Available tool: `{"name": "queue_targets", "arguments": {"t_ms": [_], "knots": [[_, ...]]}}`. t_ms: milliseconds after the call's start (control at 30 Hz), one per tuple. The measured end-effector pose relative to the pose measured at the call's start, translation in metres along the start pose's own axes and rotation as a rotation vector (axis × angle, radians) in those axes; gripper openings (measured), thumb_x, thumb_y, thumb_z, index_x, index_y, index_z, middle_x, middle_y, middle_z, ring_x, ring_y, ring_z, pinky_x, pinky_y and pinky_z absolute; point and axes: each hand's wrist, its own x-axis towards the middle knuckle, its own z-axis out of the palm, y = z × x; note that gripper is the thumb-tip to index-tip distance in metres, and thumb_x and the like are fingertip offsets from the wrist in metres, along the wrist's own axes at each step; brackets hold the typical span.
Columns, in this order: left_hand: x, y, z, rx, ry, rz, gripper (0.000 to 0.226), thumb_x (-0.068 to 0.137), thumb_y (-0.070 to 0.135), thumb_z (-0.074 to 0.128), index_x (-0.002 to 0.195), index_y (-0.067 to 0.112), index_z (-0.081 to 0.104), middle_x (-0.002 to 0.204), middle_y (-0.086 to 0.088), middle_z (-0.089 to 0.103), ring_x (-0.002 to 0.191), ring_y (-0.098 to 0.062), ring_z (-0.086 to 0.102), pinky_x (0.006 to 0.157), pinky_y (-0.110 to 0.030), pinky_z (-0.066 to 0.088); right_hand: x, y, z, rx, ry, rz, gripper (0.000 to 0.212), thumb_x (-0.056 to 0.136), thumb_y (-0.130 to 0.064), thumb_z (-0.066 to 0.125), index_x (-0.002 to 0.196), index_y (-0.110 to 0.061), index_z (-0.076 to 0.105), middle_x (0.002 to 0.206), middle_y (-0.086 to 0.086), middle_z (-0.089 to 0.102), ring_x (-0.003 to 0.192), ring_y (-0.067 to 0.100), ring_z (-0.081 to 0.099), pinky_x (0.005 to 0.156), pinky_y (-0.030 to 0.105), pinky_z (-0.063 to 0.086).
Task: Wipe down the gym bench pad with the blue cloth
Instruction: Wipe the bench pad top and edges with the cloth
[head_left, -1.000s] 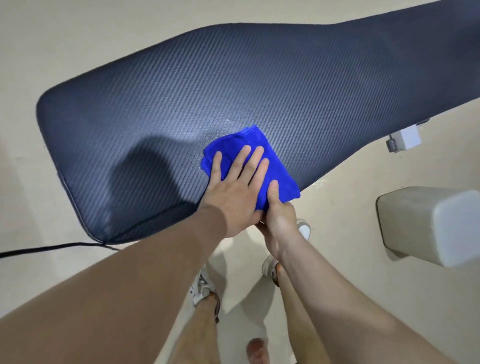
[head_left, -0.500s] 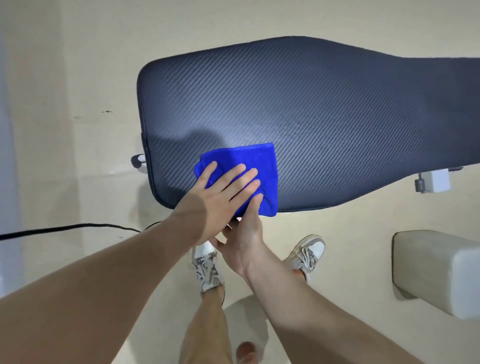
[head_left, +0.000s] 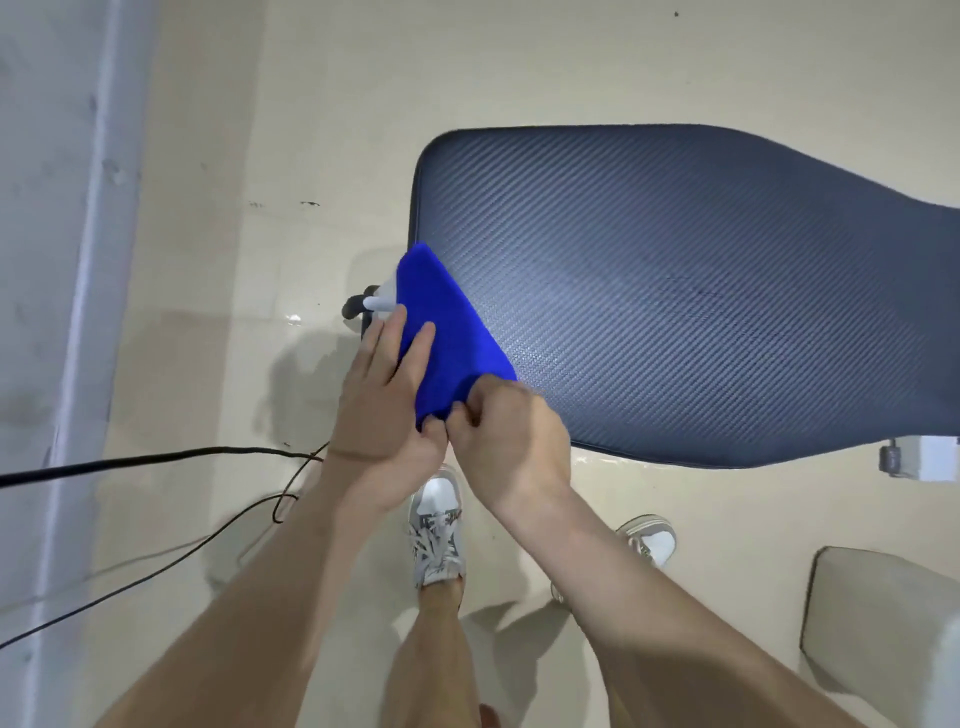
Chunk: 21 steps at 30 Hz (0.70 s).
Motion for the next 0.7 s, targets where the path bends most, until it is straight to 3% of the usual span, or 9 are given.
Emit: {"name": "queue_targets", "arguments": {"t_ms": [67, 100, 200, 300, 367, 467, 567, 700], "knots": [[-0.004, 0.008, -0.002, -0.428, -0.009, -0.206, 0.079, 0.071, 0.02, 0.048, 0.147, 0.027, 0.027, 0.159, 0.003, 0.015, 0.137, -0.016, 0.033, 0.104, -0.034, 0.04, -0.005, 0.002, 0.016, 0.044, 0.13, -0.105, 0.011, 0.088, -0.026, 0.055, 0.091, -0.015, 0.054, 0.096, 0.007, 0.057, 0.089, 0.028, 0.051, 0.064, 0.036, 0.041], [-0.005, 0.013, -0.004, -0.624, -0.003, -0.301, 0.076, 0.073, 0.021, 0.046, 0.146, 0.034, 0.027, 0.156, 0.008, 0.024, 0.131, -0.012, 0.041, 0.101, -0.034, 0.044, -0.007, 0.003, 0.025, 0.03, 0.171, -0.156, 0.015, 0.084, -0.022, 0.06, 0.096, -0.014, 0.055, 0.097, 0.008, 0.056, 0.09, 0.03, 0.05, 0.063, 0.039, 0.044], [-0.001, 0.025, -0.002, -0.895, 0.042, -0.435, 0.059, 0.091, 0.016, 0.045, 0.142, 0.039, 0.026, 0.129, 0.018, 0.05, 0.109, 0.0, 0.054, 0.092, -0.026, 0.046, -0.012, 0.009, 0.043, -0.003, 0.223, -0.24, 0.03, 0.074, -0.01, 0.064, 0.103, -0.011, 0.055, 0.096, 0.011, 0.051, 0.084, 0.032, 0.048, 0.054, 0.043, 0.047], [0.015, 0.028, 0.007, -0.854, 0.108, -0.39, 0.04, 0.091, 0.026, 0.045, 0.128, 0.033, 0.032, 0.11, 0.011, 0.055, 0.095, 0.003, 0.056, 0.08, -0.011, 0.044, -0.005, 0.014, 0.043, -0.02, 0.241, -0.334, 0.034, 0.075, -0.004, 0.058, 0.109, -0.007, 0.056, 0.101, 0.011, 0.049, 0.086, 0.03, 0.047, 0.057, 0.043, 0.051], [0.022, 0.028, 0.01, -0.804, 0.137, -0.449, 0.029, 0.095, 0.025, 0.046, 0.12, 0.031, 0.034, 0.101, 0.015, 0.054, 0.087, 0.007, 0.056, 0.073, -0.005, 0.041, 0.002, 0.014, 0.04, 0.003, 0.248, -0.375, 0.03, 0.077, -0.006, 0.051, 0.105, -0.004, 0.06, 0.101, 0.013, 0.052, 0.085, 0.031, 0.049, 0.057, 0.043, 0.052], [0.028, 0.023, 0.012, -0.791, 0.146, -0.627, 0.041, 0.086, 0.046, 0.048, 0.122, 0.025, 0.045, 0.1, 0.012, 0.06, 0.093, -0.008, 0.06, 0.082, -0.022, 0.047, 0.003, 0.011, 0.037, 0.025, 0.243, -0.416, 0.032, 0.077, -0.006, 0.046, 0.104, -0.005, 0.064, 0.102, 0.013, 0.058, 0.084, 0.032, 0.053, 0.056, 0.041, 0.053], [0.04, 0.021, 0.015, -0.846, 0.204, -0.742, 0.046, 0.073, 0.051, 0.044, 0.105, 0.02, 0.056, 0.098, 0.002, 0.065, 0.096, -0.021, 0.063, 0.085, -0.038, 0.05, 0.005, 0.01, 0.028, 0.065, 0.265, -0.43, 0.039, 0.074, -0.006, 0.039, 0.101, -0.007, 0.067, 0.096, 0.01, 0.063, 0.081, 0.032, 0.057, 0.06, 0.04, 0.054], [0.062, 0.026, 0.008, -0.721, 0.29, -0.639, 0.039, 0.08, 0.047, 0.041, 0.105, 0.021, 0.056, 0.091, 0.004, 0.065, 0.09, -0.02, 0.062, 0.087, -0.04, 0.049, 0.025, 0.002, 0.016, 0.218, 0.259, -0.322, 0.039, 0.071, 0.0, 0.049, 0.104, -0.01, 0.068, 0.084, 0.007, 0.065, 0.077, 0.03, 0.058, 0.07, 0.028, 0.045]]}}
